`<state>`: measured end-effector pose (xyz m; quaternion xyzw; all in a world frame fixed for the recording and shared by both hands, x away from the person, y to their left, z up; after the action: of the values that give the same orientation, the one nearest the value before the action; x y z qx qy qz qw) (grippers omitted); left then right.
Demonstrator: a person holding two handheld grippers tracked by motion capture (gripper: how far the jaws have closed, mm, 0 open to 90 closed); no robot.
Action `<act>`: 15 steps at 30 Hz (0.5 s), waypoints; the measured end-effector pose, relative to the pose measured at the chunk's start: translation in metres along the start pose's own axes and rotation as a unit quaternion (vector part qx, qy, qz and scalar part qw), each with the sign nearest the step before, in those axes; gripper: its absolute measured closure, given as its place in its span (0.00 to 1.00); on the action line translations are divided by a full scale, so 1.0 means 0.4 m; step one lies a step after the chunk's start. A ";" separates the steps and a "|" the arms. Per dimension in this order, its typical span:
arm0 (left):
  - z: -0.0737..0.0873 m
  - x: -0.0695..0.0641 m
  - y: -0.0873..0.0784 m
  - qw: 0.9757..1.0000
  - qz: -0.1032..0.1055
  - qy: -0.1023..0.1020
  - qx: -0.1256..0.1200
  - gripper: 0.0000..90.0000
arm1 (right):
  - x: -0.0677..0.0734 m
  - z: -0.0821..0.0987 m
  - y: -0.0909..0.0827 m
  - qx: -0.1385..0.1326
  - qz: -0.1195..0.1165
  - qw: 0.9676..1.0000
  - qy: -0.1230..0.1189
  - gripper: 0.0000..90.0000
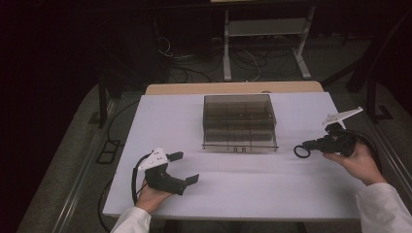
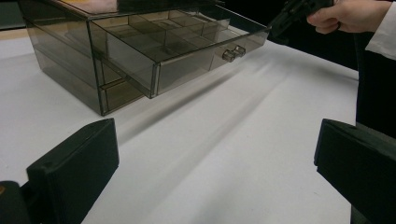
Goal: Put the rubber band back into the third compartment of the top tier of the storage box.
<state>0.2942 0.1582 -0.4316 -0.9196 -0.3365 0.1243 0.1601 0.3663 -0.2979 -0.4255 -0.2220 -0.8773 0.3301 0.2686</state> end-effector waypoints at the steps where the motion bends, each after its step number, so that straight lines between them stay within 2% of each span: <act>1: 0.000 0.000 0.000 1.000 0.000 0.000 0.000 0.00 | 0.001 -0.003 -0.001 0.000 0.000 1.000 -0.002 0.96; 15: 0.000 0.001 0.000 1.000 -0.001 -0.001 0.000 0.00 | 0.017 -0.038 -0.012 -0.003 -0.002 1.000 -0.017 0.96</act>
<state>0.2944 0.1584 -0.4316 -0.9193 -0.3372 0.1246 0.1600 0.3697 -0.2904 -0.4102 -0.2151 -0.8830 0.3308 0.2541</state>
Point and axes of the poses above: each handheld gripper's, and its own axes: y roughly forward along the jaws, z roughly out of its underside, x roughly to its left, the point moved 5 cm from there along y, roughly forward along the jaws, and after that the axes turned 9 degrees about -z, right-handed, at the moved point
